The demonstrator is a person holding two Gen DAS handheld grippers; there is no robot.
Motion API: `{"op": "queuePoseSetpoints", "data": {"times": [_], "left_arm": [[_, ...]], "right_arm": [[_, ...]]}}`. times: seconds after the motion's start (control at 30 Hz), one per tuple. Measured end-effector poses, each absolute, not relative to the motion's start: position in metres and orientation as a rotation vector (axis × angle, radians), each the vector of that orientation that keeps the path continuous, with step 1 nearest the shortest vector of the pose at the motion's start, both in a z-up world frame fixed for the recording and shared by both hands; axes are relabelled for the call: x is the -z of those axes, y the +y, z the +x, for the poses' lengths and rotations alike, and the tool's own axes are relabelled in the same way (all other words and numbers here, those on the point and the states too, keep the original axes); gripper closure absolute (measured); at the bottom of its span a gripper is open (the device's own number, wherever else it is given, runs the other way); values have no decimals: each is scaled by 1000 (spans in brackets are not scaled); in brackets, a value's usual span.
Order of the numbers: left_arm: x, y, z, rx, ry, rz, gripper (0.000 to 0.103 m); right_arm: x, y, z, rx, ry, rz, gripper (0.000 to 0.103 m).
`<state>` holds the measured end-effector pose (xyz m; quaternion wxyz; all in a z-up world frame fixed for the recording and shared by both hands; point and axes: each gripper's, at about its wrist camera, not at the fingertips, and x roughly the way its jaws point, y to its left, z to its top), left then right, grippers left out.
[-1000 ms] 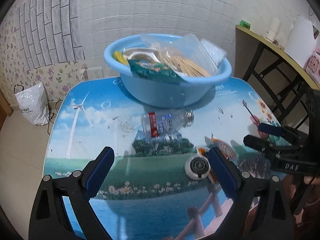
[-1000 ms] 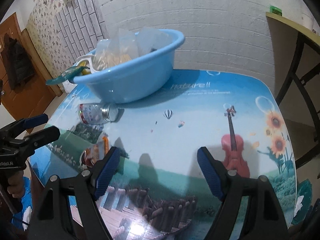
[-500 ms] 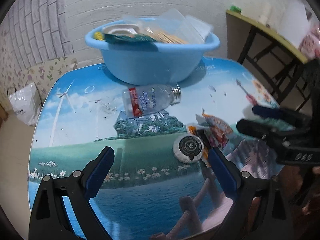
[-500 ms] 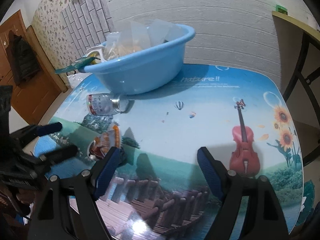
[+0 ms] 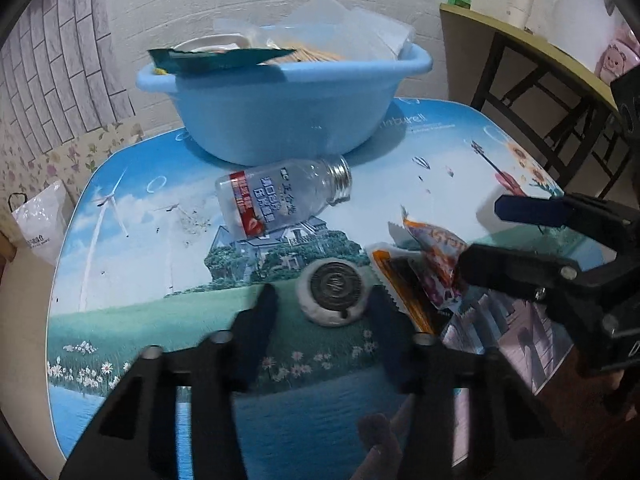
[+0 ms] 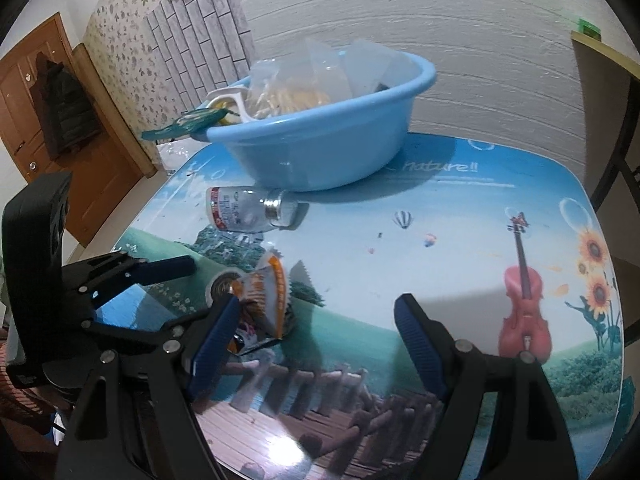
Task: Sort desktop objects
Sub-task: 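Move the left gripper to the round lid while the right gripper closes on the orange snack packet, then close the left gripper on the round white lid while the right gripper lifts the snack packet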
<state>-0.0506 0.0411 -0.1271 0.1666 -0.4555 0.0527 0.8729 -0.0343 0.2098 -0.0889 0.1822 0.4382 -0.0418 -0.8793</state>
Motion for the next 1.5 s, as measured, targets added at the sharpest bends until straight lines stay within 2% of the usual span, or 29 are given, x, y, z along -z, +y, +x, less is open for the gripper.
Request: {"op": "queuePoseSetpoints", "data": {"times": [0.03, 0.33, 0.43, 0.47, 0.53, 0.57, 0.97, 1.17, 1.3, 1.5], "left_arm": [[127, 37, -52, -2491, 129, -1298, 70], [127, 20, -55, -2524, 96, -1320, 69], [128, 17, -53, -2529, 91, -1325, 69], [128, 16, -53, -2531, 91, -1328, 69], [128, 15, -52, -2534, 87, -1330, 69], [128, 14, -52, -2534, 83, -1333, 69], [128, 14, -53, -2532, 52, -1341, 69], [128, 18, -54, -2533, 66, -1334, 69], [129, 22, -54, -2530, 88, -1323, 59], [130, 27, -57, -2544, 122, -1307, 49]], "right_arm": [[89, 209, -35, 2478, -116, 1236, 23], [94, 184, -38, 2422, -46, 1242, 24], [100, 179, -40, 2394, -22, 1269, 47], [101, 179, -40, 2386, -23, 1274, 58], [101, 180, -40, 2367, -39, 1264, 67], [100, 180, -39, 2371, -22, 1261, 68], [85, 230, -42, 2514, -128, 1232, 72], [92, 237, -47, 2538, -123, 1270, 72], [100, 228, -46, 2517, -90, 1297, 71], [103, 223, -47, 2525, -43, 1309, 68]]}}
